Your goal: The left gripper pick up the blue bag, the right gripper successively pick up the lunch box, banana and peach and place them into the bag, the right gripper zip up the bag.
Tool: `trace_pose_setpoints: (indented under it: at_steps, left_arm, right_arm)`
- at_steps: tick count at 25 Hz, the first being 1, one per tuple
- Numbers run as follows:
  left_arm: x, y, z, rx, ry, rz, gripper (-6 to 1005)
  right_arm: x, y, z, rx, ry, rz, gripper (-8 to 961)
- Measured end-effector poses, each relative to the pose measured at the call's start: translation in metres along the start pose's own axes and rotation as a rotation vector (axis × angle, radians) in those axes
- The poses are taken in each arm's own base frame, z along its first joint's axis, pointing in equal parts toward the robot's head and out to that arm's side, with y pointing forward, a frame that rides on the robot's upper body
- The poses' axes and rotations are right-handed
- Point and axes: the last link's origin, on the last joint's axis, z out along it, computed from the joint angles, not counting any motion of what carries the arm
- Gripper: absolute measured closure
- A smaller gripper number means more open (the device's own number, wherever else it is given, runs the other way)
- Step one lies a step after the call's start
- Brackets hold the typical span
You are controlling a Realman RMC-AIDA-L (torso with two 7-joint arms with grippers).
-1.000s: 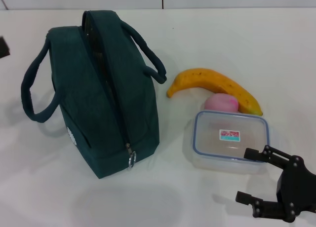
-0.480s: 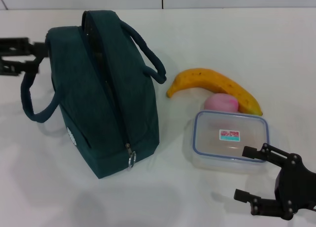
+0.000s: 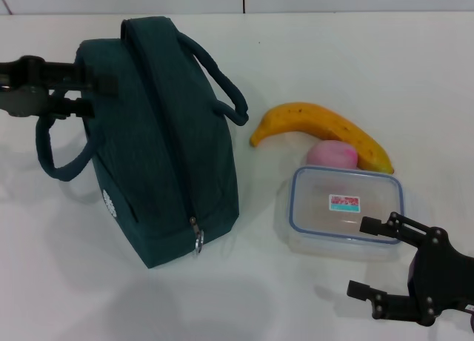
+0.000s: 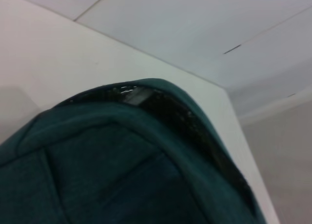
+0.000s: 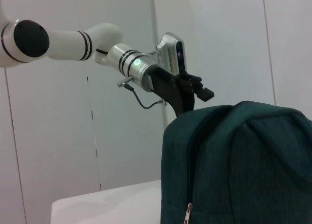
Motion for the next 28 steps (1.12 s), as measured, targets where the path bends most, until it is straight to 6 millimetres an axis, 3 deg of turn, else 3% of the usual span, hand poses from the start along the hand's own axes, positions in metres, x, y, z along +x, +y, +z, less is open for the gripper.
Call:
trace_pose_setpoints:
  at_steps: [15, 20, 28]
  left_arm:
    - [0.009, -0.005, 0.012, 0.09, -0.016, 0.034, 127]
    - [0.008, -0.007, 0.014, 0.094, -0.015, 0.09, 336]
    - [0.009, -0.004, 0.014, 0.054, 0.024, 0.138, 510]
  right_arm:
    - [0.0, -0.001, 0.0, 0.006, 0.001, -0.002, 84]
    - [-0.001, -0.002, 0.0, 0.01, -0.004, -0.003, 84]
    - [0.0, -0.001, 0.0, 0.014, -0.004, 0.004, 84]
